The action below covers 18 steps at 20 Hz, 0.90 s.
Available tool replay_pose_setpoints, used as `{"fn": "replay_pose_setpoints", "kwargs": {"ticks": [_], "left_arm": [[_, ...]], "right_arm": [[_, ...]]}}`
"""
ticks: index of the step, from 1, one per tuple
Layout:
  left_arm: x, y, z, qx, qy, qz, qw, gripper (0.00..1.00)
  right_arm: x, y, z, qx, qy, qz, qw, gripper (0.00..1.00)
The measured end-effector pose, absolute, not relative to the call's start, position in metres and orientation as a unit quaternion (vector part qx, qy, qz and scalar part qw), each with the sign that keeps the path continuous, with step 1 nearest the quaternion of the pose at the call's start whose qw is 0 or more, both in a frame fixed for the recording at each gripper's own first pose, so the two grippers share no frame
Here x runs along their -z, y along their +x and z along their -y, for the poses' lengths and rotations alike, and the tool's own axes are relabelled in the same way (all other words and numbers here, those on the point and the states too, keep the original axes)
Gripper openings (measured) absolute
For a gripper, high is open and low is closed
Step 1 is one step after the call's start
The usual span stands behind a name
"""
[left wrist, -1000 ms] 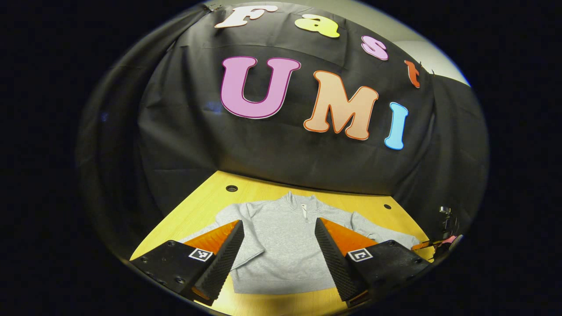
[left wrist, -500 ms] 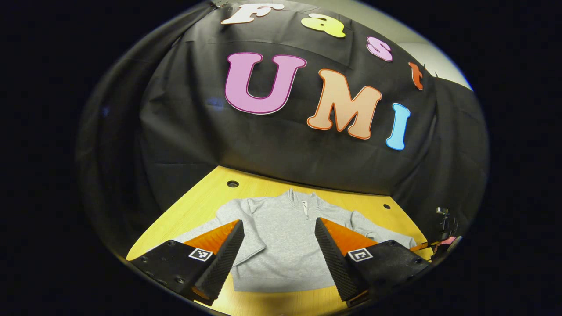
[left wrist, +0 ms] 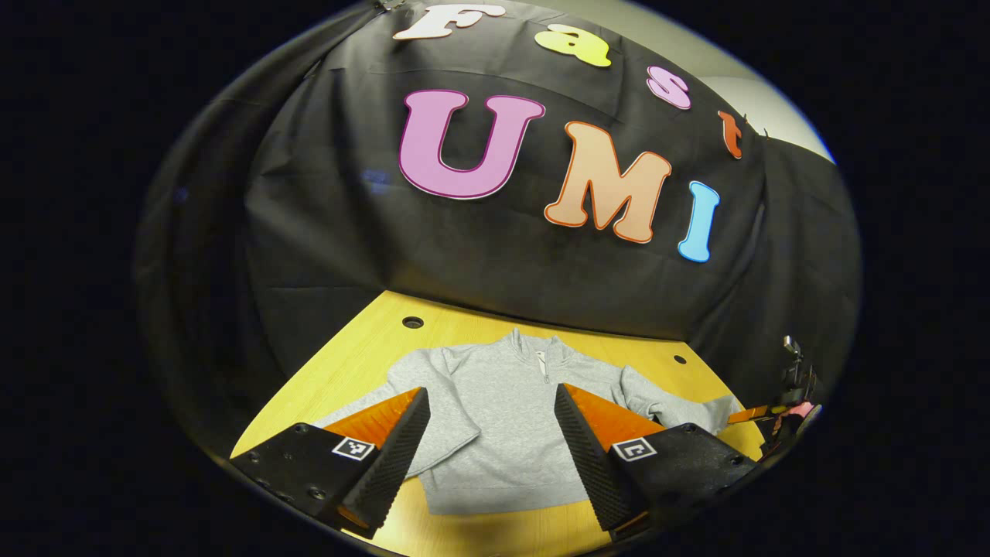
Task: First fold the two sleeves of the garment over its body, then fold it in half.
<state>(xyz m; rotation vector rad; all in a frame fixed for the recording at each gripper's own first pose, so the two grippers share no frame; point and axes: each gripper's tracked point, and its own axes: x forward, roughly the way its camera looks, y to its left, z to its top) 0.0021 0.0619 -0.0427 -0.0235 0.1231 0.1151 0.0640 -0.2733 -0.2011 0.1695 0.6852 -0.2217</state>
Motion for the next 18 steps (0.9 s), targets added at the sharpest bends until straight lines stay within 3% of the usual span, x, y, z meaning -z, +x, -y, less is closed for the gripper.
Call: {"fn": "replay_pose_setpoints", "kwargs": {"ticks": [12,18], "left_arm": [[0.041,-0.009,-0.094,-0.06,-0.018,-0.059,0.996,0.95],[0.034,-0.02,-0.106,-0.071,-0.009,-0.055,0.996,0.95]], "right_arm": [[0.111,0.128,0.117,-0.004,0.084,-0.254,0.964,0.17],[0.104,0.16,0.023,-0.08,0.091,-0.253,0.96,0.17]]}}
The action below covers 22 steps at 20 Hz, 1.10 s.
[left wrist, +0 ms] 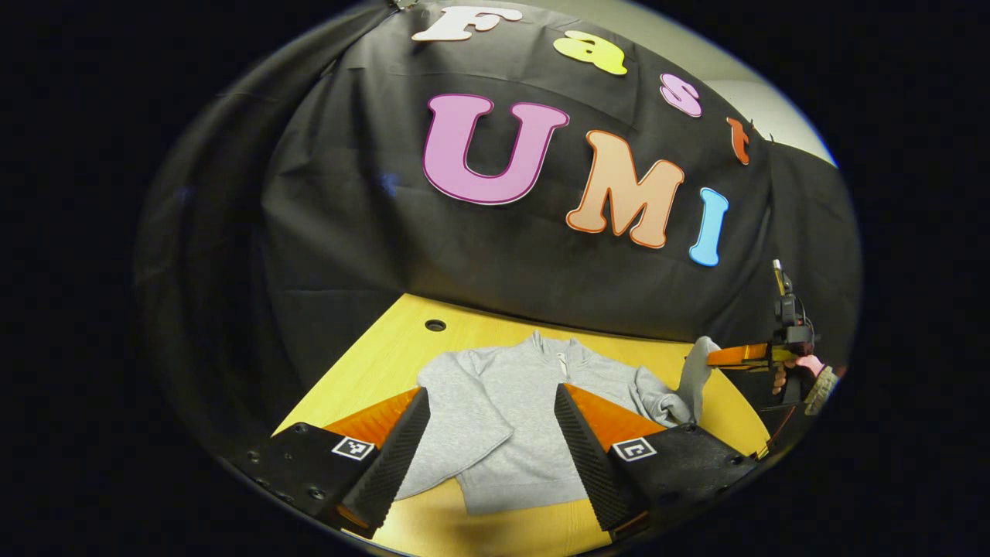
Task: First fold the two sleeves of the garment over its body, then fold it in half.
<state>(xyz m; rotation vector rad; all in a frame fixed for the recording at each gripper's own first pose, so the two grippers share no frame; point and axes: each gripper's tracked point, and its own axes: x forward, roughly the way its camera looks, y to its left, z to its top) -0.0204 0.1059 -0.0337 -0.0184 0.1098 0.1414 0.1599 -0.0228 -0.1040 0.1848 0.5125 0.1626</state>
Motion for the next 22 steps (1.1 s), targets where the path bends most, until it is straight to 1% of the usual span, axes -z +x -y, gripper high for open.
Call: {"fn": "replay_pose_setpoints", "kwargs": {"ticks": [4,5,6,11,12,15,20,22], "left_arm": [[0.035,-0.029,-0.116,-0.087,-0.011,-0.056,0.995,0.95],[0.035,-0.031,-0.118,-0.093,-0.014,-0.057,0.994,0.95],[0.038,-0.034,-0.122,-0.099,-0.017,-0.057,0.993,0.95],[0.046,-0.052,-0.144,-0.138,-0.032,-0.06,0.988,0.95],[0.048,-0.056,-0.15,-0.146,-0.035,-0.06,0.987,0.95],[0.054,-0.068,-0.167,-0.174,-0.041,-0.064,0.982,0.95],[0.07,-0.088,-0.188,-0.208,-0.057,-0.074,0.974,0.95],[0.082,-0.095,-0.197,-0.219,-0.061,-0.085,0.97,0.96]], "right_arm": [[0.098,0.179,-0.049,-0.147,0.093,-0.24,0.955,0.17],[0.096,0.185,-0.062,-0.145,0.096,-0.23,0.958,0.17],[0.091,0.19,-0.076,-0.161,0.1,-0.228,0.955,0.1],[0.106,0.199,-0.162,-0.232,0.108,-0.228,0.939,0.09],[0.109,0.197,-0.178,-0.251,0.105,-0.232,0.934,0.06],[0.117,0.19,-0.233,-0.306,0.094,-0.231,0.919,0.06],[0.144,0.189,-0.297,-0.354,0.1,-0.255,0.894,0.06],[0.156,0.192,-0.315,-0.359,0.102,-0.261,0.89,0.07]]}}
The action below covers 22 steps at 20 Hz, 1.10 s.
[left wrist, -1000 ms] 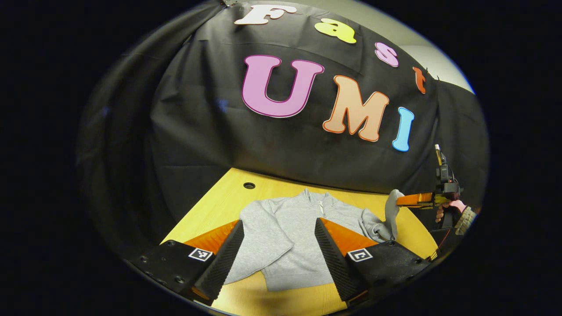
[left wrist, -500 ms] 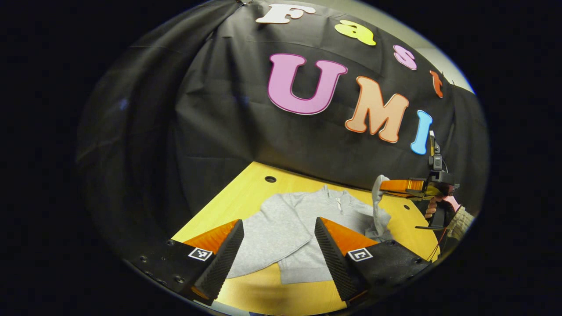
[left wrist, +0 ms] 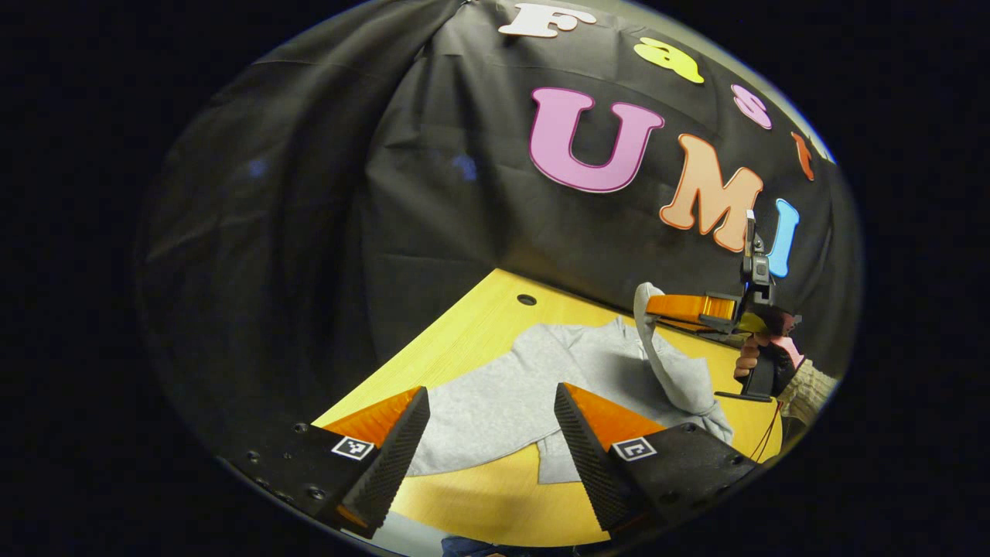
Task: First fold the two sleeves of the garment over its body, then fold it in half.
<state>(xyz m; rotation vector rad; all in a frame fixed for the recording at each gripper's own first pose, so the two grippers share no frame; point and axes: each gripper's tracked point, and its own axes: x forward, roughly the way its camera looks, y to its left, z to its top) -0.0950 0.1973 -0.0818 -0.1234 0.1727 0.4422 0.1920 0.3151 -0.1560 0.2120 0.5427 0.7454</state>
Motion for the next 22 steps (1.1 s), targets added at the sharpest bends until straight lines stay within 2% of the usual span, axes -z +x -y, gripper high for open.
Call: {"fn": "replay_pose_setpoints", "kwargs": {"ticks": [6,7,8,9,10,12,15,18,19,20,22], "left_arm": [[0.138,-0.108,-0.227,-0.244,-0.083,-0.135,0.957,0.95],[0.15,-0.11,-0.234,-0.249,-0.083,-0.146,0.954,0.93],[0.16,-0.111,-0.241,-0.255,-0.082,-0.156,0.951,0.95],[0.17,-0.111,-0.248,-0.26,-0.083,-0.168,0.947,0.95],[0.179,-0.11,-0.253,-0.266,-0.085,-0.177,0.944,0.95],[0.191,-0.105,-0.261,-0.274,-0.095,-0.195,0.937,0.96],[0.212,-0.107,-0.277,-0.29,-0.103,-0.217,0.926,0.95],[0.237,-0.105,-0.283,-0.298,-0.101,-0.249,0.916,0.98],[0.241,-0.104,-0.281,-0.298,-0.101,-0.26,0.913,0.95],[0.241,-0.104,-0.281,-0.296,-0.102,-0.268,0.911,0.98],[0.243,-0.108,-0.283,-0.297,-0.091,-0.276,0.91,0.95]], "right_arm": [[0.201,0.191,-0.328,-0.352,0.087,-0.289,0.886,0.06],[0.209,0.188,-0.329,-0.353,0.087,-0.296,0.883,0.1],[0.214,0.186,-0.33,-0.353,0.089,-0.304,0.88,0.08],[0.22,0.186,-0.335,-0.358,0.093,-0.31,0.876,0.15],[0.223,0.186,-0.334,-0.357,0.09,-0.311,0.876,0.14],[0.23,0.186,-0.333,-0.361,0.083,-0.306,0.877,0.32],[0.225,0.18,-0.333,-0.364,0.048,-0.275,0.888,0.98],[0.219,0.174,-0.326,-0.361,0.02,-0.255,0.897,0.98],[0.216,0.17,-0.321,-0.36,0.014,-0.25,0.899,0.98],[0.212,0.168,-0.315,-0.356,0.008,-0.244,0.902,0.98],[0.202,0.164,-0.299,-0.346,-0.004,-0.23,0.909,0.98]]}}
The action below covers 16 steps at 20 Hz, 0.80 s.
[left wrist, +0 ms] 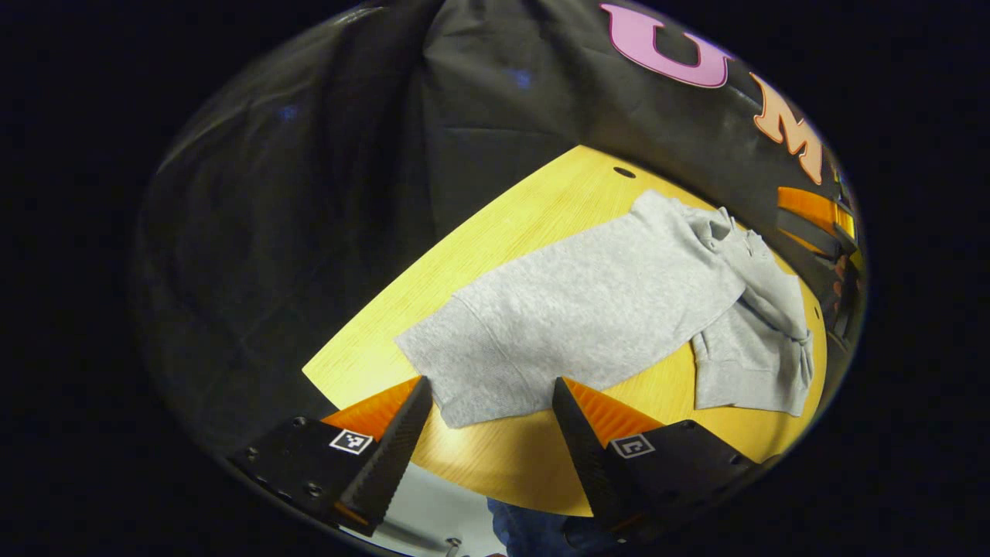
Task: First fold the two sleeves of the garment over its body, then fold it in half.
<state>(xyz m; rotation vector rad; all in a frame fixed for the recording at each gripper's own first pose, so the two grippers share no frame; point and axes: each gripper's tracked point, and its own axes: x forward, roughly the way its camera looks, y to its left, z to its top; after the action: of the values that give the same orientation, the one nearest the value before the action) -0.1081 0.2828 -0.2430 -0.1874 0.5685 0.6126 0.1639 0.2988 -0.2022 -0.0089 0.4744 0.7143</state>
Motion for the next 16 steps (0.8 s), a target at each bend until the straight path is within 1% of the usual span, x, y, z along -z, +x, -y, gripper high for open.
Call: {"fn": "replay_pose_setpoints", "kwargs": {"ticks": [7,9,10,11,12,13,15,16], "left_arm": [[0.245,-0.106,-0.283,-0.297,-0.06,-0.277,0.912,0.9],[0.244,-0.11,-0.283,-0.29,-0.055,-0.273,0.915,0.86],[0.242,-0.109,-0.283,-0.285,-0.052,-0.274,0.917,0.8],[0.242,-0.107,-0.282,-0.279,-0.049,-0.275,0.919,0.77],[0.246,-0.097,-0.278,-0.272,-0.047,-0.277,0.92,0.69],[0.246,-0.093,-0.277,-0.266,-0.048,-0.278,0.922,0.65],[0.246,-0.084,-0.27,-0.258,-0.051,-0.279,0.924,0.36],[0.246,-0.083,-0.269,-0.26,-0.048,-0.282,0.922,0.15]], "right_arm": [[0.16,0.151,-0.208,-0.278,-0.053,-0.179,0.942,0.98],[0.148,0.141,-0.179,-0.254,-0.059,-0.163,0.951,0.98],[0.144,0.135,-0.166,-0.243,-0.06,-0.16,0.955,1.0],[0.141,0.13,-0.152,-0.231,-0.06,-0.158,0.958,0.98],[0.138,0.124,-0.14,-0.219,-0.059,-0.157,0.961,0.98],[0.137,0.118,-0.125,-0.204,-0.06,-0.155,0.965,0.98],[0.133,0.106,-0.099,-0.174,-0.065,-0.15,0.971,0.98],[0.132,0.1,-0.088,-0.162,-0.068,-0.148,0.973,0.98]]}}
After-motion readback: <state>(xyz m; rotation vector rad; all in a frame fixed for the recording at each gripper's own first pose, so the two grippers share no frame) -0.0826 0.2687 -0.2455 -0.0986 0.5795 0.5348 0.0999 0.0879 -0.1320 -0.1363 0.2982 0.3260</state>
